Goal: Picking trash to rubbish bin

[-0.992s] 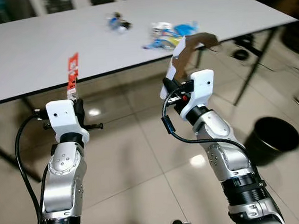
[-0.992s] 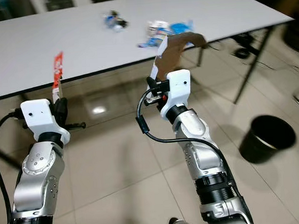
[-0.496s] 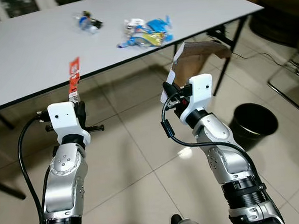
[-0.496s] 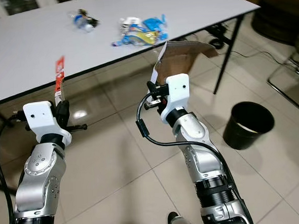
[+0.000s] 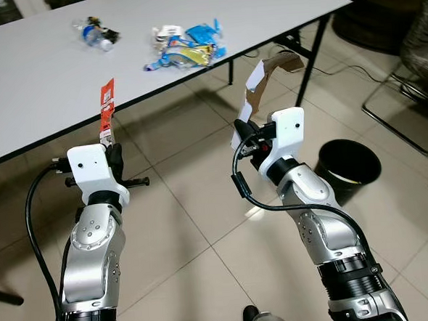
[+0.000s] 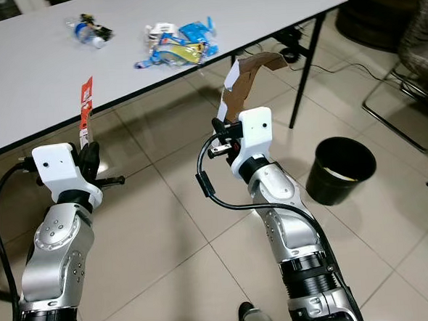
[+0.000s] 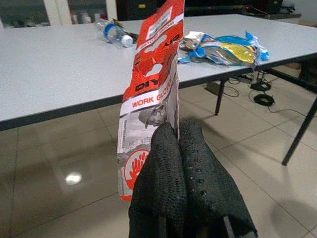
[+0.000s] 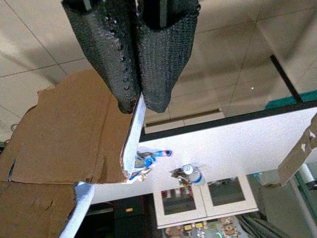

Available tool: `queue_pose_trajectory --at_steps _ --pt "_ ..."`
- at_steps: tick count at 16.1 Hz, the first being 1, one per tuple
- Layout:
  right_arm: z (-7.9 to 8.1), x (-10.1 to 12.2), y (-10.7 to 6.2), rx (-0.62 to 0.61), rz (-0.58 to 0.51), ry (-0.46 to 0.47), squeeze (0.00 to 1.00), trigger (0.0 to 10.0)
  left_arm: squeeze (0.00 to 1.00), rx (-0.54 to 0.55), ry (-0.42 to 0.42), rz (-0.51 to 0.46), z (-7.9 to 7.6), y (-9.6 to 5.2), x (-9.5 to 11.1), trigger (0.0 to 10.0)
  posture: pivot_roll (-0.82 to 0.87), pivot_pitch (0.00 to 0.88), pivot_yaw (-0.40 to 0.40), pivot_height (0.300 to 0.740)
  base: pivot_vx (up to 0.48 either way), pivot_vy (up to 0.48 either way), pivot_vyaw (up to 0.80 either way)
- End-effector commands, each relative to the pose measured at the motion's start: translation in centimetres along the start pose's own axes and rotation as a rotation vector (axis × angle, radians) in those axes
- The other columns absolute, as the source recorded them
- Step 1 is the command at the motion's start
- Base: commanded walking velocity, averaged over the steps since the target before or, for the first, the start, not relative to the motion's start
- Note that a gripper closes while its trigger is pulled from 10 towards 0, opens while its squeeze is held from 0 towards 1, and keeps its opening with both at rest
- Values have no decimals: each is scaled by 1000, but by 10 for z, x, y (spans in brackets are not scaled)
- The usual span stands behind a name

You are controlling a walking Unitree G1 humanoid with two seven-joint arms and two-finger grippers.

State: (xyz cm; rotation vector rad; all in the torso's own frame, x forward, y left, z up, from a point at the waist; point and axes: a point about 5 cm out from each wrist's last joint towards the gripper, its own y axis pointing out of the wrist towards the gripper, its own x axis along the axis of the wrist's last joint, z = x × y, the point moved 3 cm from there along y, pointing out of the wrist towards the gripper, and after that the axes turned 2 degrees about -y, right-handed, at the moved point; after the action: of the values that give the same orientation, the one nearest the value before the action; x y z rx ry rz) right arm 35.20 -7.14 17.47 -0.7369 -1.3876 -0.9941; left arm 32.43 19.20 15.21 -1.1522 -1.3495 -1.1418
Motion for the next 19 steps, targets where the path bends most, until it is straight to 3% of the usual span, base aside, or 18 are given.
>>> queue_pose_trajectory --at_steps 1,15,19 --pt "0 5 -2 -4 -12 -7 0 10000 0 -13 -5 19 -2 0 -4 0 -47 111 34 740 0 0 -763" --pt "-1 7 -4 -12 -16 -11 0 10000 0 -52 9 46 -8 2 -9 0 -58 110 44 740 0 0 -763" --pt "-1 8 -5 -11 -24 -12 0 10000 0 -58 11 53 -9 1 -11 0 -60 110 47 740 180 0 -570"
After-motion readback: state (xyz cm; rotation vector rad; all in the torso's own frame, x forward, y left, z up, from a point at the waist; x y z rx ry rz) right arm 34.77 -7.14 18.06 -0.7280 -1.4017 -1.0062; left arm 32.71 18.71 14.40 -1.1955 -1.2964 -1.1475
